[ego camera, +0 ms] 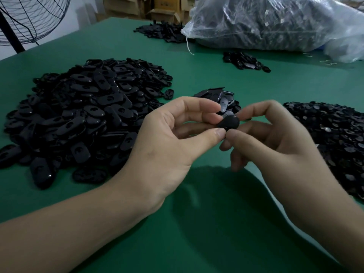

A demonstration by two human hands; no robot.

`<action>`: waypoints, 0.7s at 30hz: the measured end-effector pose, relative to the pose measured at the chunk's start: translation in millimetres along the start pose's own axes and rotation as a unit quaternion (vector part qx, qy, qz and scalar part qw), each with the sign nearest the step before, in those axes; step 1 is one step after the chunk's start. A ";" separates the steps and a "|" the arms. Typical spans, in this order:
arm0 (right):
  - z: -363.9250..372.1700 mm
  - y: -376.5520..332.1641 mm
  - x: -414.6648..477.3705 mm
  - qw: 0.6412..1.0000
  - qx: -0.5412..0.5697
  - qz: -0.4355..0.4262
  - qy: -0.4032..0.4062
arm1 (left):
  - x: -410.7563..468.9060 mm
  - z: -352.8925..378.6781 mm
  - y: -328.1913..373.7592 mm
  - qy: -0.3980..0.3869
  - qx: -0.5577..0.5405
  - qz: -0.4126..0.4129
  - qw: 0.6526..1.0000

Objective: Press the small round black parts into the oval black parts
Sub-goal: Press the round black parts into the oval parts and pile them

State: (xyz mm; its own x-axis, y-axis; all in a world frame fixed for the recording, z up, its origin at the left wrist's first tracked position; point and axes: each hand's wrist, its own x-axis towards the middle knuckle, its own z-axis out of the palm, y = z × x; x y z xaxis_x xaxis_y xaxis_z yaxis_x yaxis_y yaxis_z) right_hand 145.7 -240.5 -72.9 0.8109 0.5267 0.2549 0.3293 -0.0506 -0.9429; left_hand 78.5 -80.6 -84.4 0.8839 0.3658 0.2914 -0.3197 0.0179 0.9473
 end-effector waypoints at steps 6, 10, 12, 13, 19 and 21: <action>2.5 2.8 1.8 0.983 0.161 0.068 -0.049 | -0.8 -1.1 1.8 -0.014 0.062 0.058 0.996; 3.1 3.2 1.0 0.985 0.162 0.048 -0.038 | -0.7 0.1 -1.0 -0.010 0.108 0.065 0.992; 3.4 3.9 1.0 0.987 0.152 0.035 -0.037 | -0.7 0.2 -1.7 -0.015 0.121 0.067 0.990; 3.0 4.7 0.9 0.988 0.145 0.032 -0.035 | -0.9 -0.1 -1.3 -0.016 0.129 0.072 0.989; 3.5 3.3 0.9 0.984 0.168 0.036 -0.050 | -3.3 -0.7 4.6 -0.004 0.212 0.122 0.970; 3.5 2.3 1.1 0.979 0.186 0.054 -0.058 | -3.6 0.1 4.7 -0.001 0.220 0.138 0.966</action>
State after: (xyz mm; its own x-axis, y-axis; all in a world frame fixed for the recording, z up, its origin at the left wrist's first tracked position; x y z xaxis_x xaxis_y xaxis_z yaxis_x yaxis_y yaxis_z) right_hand 145.6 -237.1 -75.6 0.7637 0.6293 0.1440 0.0283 0.1901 -0.9813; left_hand 73.8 -81.9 -81.0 0.7863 0.2987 0.5408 -0.3681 -0.4765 0.7984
